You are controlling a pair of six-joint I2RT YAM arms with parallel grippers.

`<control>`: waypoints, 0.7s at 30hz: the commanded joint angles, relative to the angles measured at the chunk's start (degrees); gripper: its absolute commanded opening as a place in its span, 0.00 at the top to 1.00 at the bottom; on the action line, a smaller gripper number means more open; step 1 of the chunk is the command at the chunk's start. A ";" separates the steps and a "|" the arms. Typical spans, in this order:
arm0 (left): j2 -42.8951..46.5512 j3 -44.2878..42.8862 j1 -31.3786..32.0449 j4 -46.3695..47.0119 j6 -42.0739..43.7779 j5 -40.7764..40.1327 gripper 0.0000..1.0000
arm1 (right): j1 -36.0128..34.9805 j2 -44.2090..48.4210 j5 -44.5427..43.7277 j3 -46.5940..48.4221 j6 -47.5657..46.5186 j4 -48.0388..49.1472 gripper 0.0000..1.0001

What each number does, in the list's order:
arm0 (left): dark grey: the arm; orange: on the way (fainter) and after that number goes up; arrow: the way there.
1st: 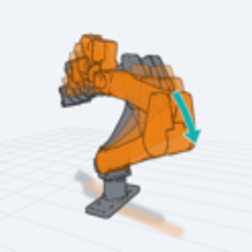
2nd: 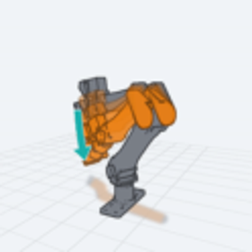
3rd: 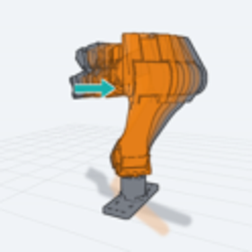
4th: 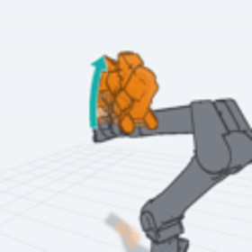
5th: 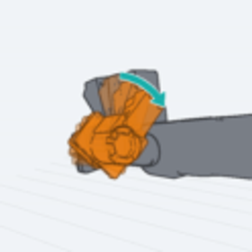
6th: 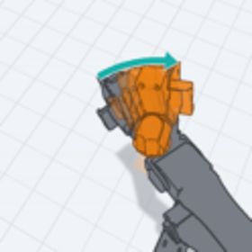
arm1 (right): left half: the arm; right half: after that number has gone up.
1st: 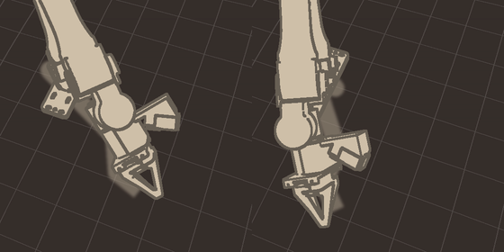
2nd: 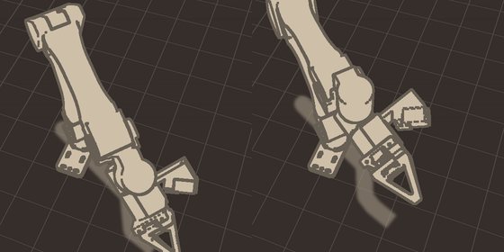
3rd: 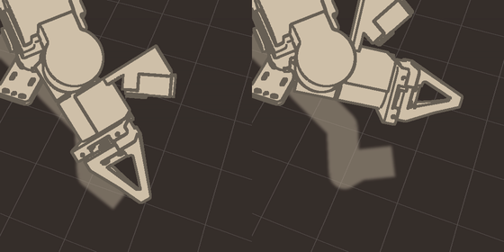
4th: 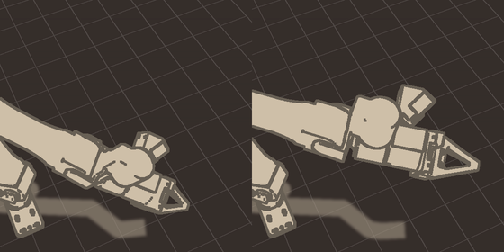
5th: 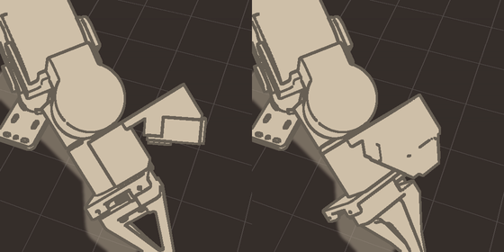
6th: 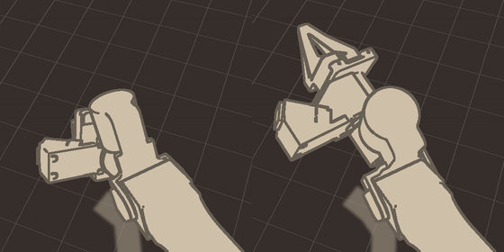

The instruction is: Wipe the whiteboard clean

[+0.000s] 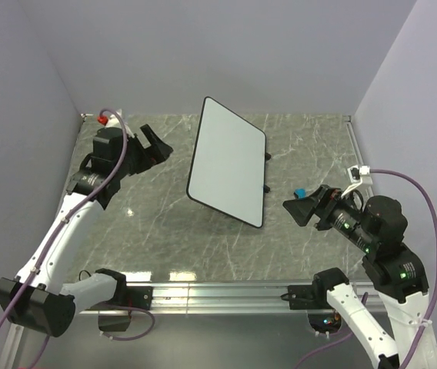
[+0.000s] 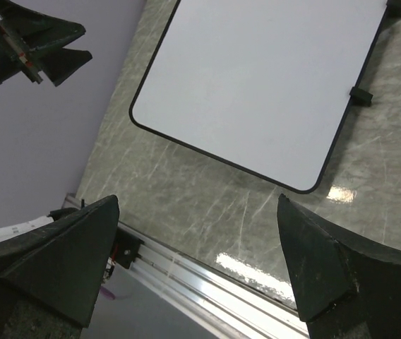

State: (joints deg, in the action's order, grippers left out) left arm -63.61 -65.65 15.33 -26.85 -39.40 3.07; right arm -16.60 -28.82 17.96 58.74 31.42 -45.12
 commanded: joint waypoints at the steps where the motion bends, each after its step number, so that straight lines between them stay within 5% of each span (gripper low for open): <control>1: 1.39 -2.73 3.38 -2.24 2.39 -2.89 0.01 | -0.63 0.61 -0.64 -0.20 -1.10 -0.93 0.00; 9: 3.67 -3.61 7.87 -3.20 6.08 -12.82 0.02 | -0.54 5.52 -5.03 -6.00 0.49 0.39 0.00; 21: 3.50 -3.79 8.05 -1.98 11.44 -13.62 0.01 | -0.71 2.55 -7.76 -6.27 0.04 2.14 0.00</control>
State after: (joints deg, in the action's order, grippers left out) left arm -60.82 -67.48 23.07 -31.00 -30.96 -9.17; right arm -16.91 -24.64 11.42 52.29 31.86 -46.09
